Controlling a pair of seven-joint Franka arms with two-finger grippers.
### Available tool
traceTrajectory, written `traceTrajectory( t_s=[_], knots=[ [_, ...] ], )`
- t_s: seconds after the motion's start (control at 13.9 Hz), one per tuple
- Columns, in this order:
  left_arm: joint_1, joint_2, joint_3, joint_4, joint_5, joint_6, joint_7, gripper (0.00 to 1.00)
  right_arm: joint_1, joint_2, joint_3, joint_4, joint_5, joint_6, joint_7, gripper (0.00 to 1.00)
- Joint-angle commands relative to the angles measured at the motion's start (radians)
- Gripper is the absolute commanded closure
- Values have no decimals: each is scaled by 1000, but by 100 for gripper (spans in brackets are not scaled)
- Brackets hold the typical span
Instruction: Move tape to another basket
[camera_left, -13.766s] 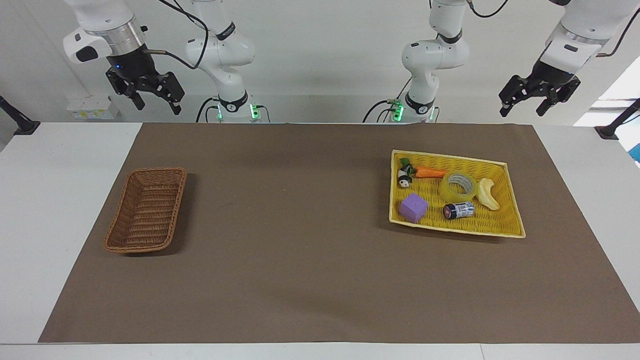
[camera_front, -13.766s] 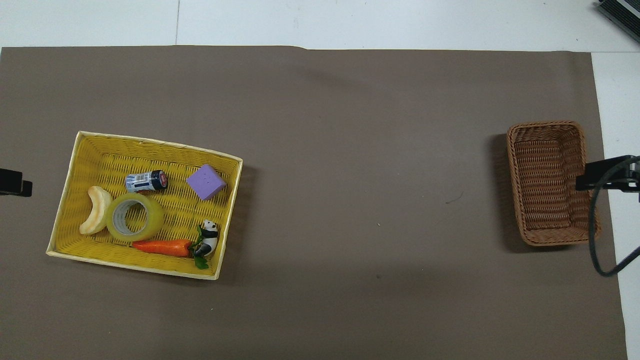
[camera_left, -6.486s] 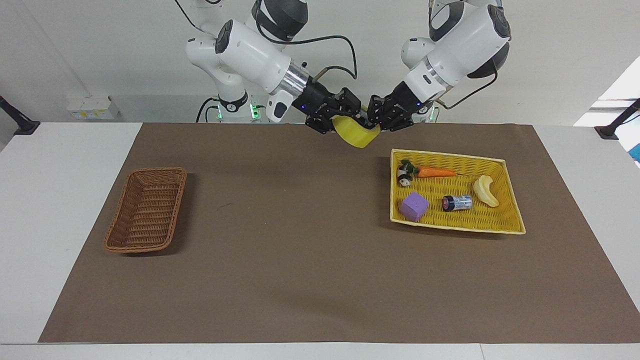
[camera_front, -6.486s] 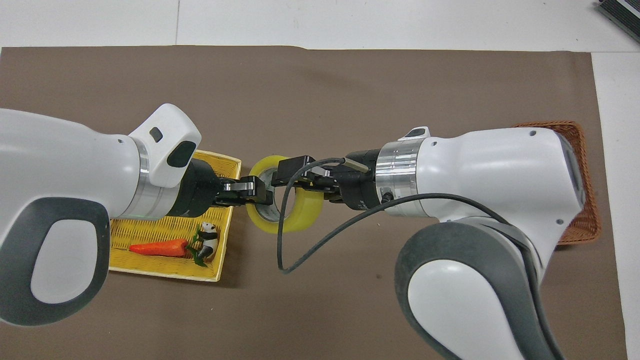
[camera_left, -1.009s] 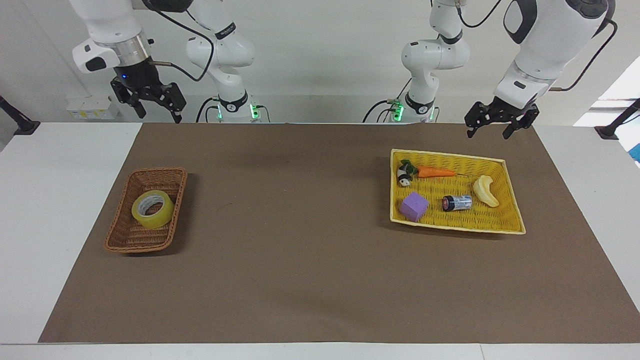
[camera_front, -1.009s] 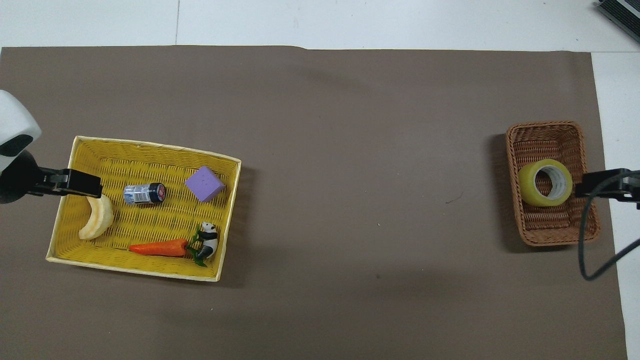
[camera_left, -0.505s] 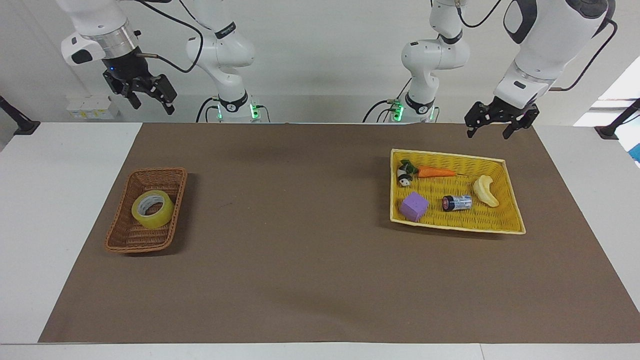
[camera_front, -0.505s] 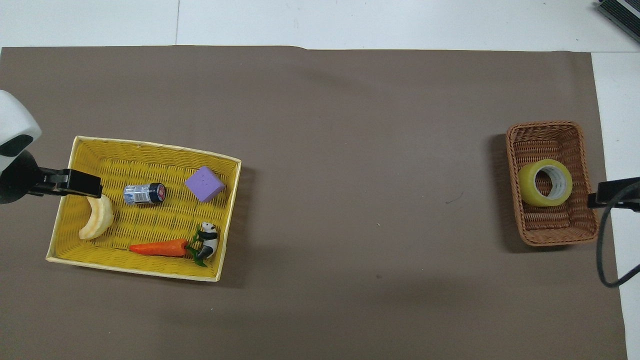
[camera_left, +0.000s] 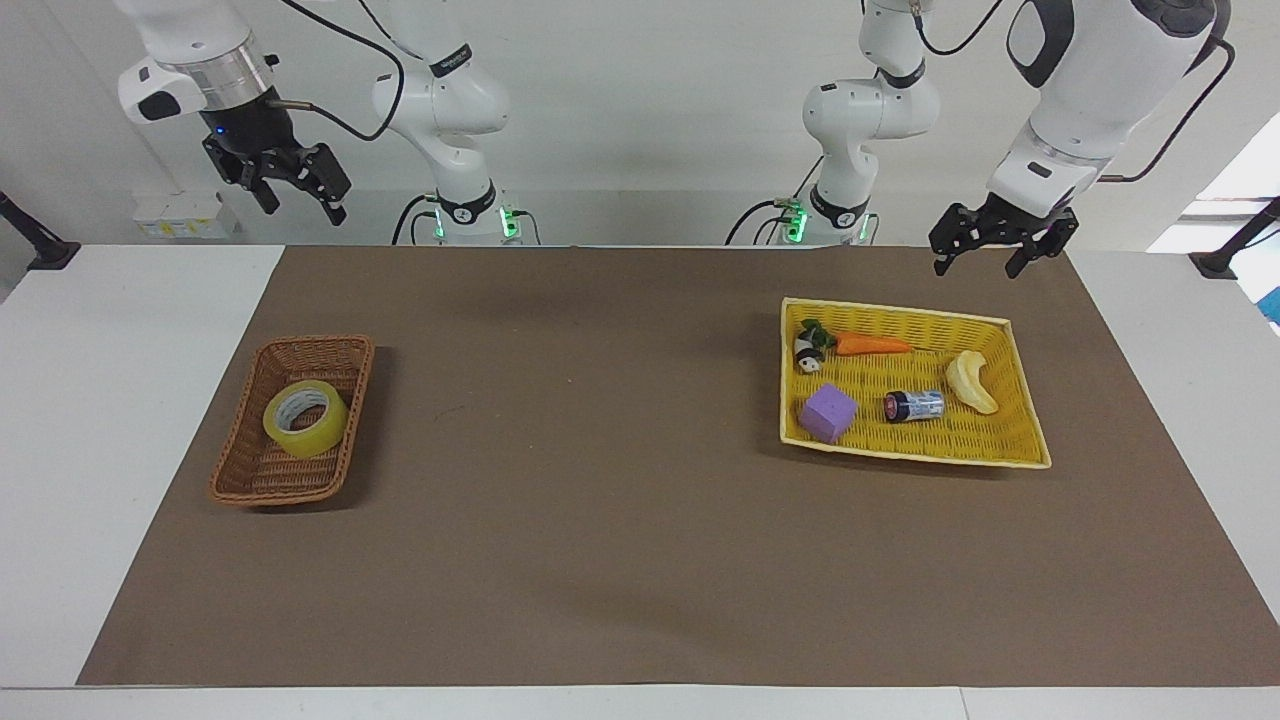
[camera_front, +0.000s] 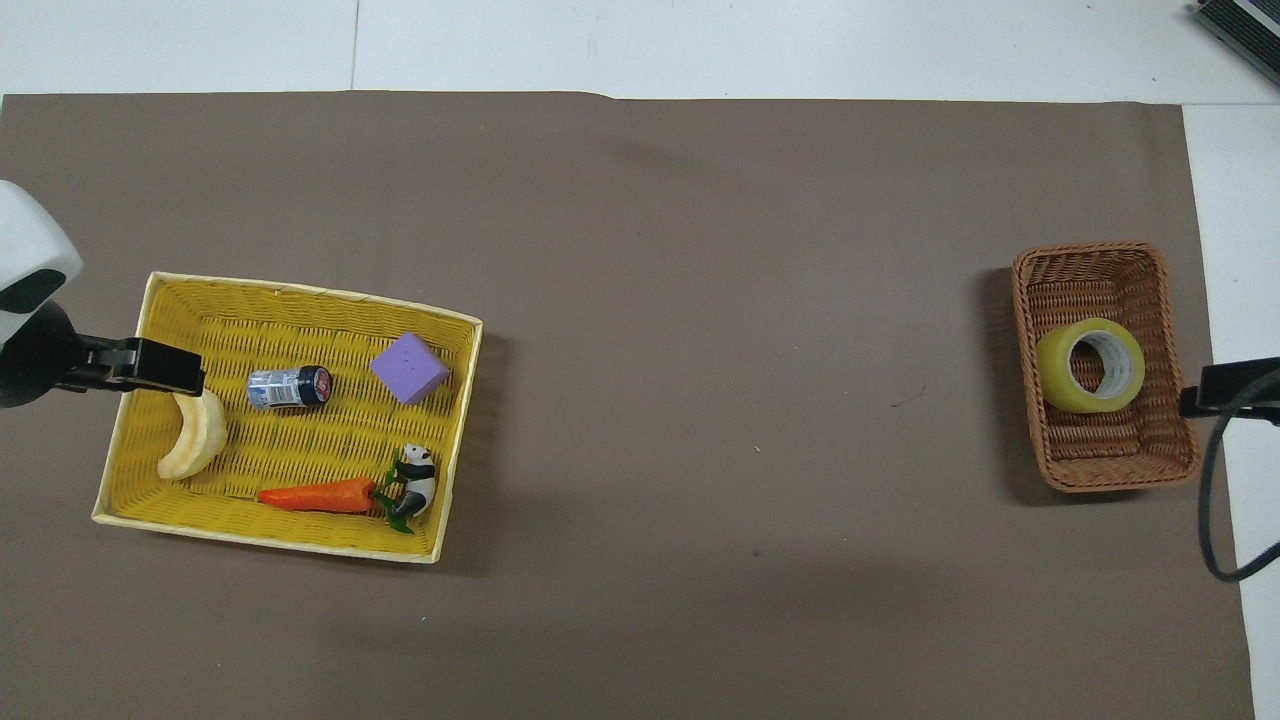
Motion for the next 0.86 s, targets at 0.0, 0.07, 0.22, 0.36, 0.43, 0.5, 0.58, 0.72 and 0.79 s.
traceTrajectory(
  t_s=[0.0, 0.07, 0.22, 0.36, 0.43, 0.5, 0.58, 0.72, 0.79],
  knots=[
    [13, 6, -10, 16, 21, -19, 11, 0, 38, 12, -20, 24, 6, -15, 19, 0],
    [13, 6, -10, 16, 21, -19, 11, 0, 48, 18, -36, 47, 6, -32, 19, 0],
    [13, 6, -10, 16, 21, -19, 11, 0, 59, 84, -43, 157, 3, -139, 18, 0],
    [13, 6, -10, 16, 21, -19, 11, 0, 101, 90, -92, 174, -3, -141, 15, 0],
    [13, 6, -10, 16, 21, -19, 11, 0, 143, 87, -110, 167, -13, -138, 22, 0],
    [13, 6, -10, 16, 21, -19, 11, 0, 146, 84, -109, 160, -15, -118, 24, 0],
    [13, 6, -10, 16, 21, -19, 11, 0, 135, 84, -104, 156, -7, -104, 18, 0],
    [13, 6, -10, 16, 21, -19, 11, 0, 114, 86, -101, 165, 6, -103, 9, 0],
    [13, 6, -10, 16, 21, -19, 11, 0, 105, 84, -100, 162, 8, -104, 7, 0]
  ],
)
